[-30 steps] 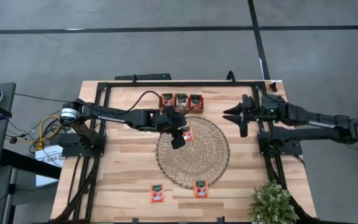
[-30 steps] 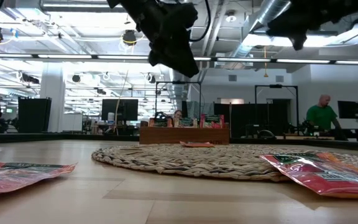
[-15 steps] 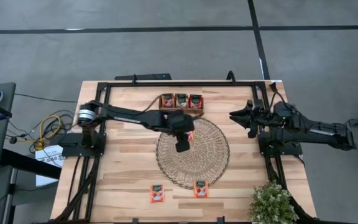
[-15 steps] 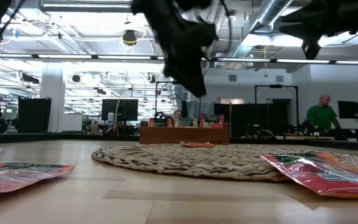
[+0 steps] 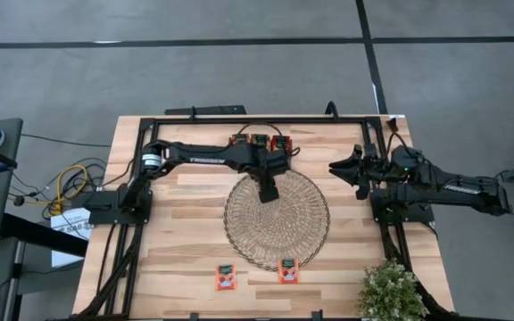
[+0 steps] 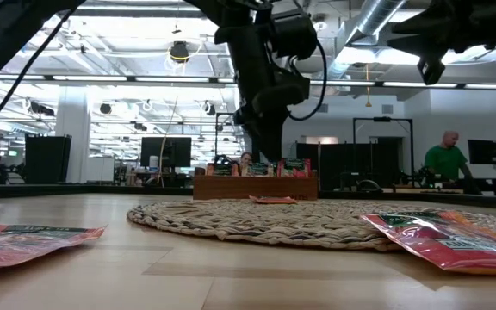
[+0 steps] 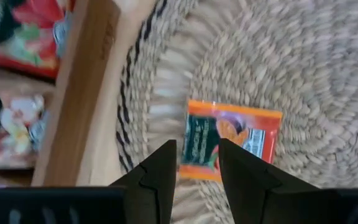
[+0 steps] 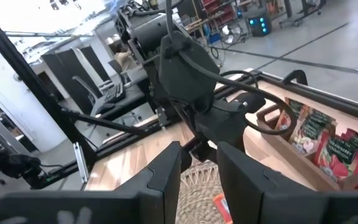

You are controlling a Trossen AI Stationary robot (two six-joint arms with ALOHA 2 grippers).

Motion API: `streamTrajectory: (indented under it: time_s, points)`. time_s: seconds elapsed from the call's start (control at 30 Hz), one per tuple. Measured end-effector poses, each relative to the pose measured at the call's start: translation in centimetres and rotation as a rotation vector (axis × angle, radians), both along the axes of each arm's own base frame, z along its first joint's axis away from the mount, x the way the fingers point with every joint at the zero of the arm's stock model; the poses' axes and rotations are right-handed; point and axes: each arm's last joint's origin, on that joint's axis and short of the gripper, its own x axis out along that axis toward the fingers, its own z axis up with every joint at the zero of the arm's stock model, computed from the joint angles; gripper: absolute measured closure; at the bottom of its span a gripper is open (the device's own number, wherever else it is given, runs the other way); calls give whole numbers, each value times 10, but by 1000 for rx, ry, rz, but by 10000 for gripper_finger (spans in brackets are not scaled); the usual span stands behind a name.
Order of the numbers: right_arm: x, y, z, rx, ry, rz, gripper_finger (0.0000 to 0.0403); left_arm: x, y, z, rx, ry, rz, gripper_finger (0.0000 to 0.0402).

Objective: Pick & Place Tea
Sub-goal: Put the orange tea bag into the left section of the brown wooden organizer

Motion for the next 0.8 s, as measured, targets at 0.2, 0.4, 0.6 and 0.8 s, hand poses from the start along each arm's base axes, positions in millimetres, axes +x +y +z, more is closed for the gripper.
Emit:
streamTrajectory:
  time_s: [0.2, 0.4, 0.6, 0.8]
  points:
    - [0, 0, -1, -16, 9, 2, 306, -1, 1, -8, -45, -6, 3, 289]
    - [0, 0, -1, -24, 10, 2, 306, 1, 2, -15, 0, -41, 8, 289]
    - [0, 0, -1, -23, 10, 3, 306, 0, 2, -21, 19, -31, -33, 289]
    - [0, 0, -1, -24, 10, 3, 306, -2, 4, -24, 67, -8, -15, 289]
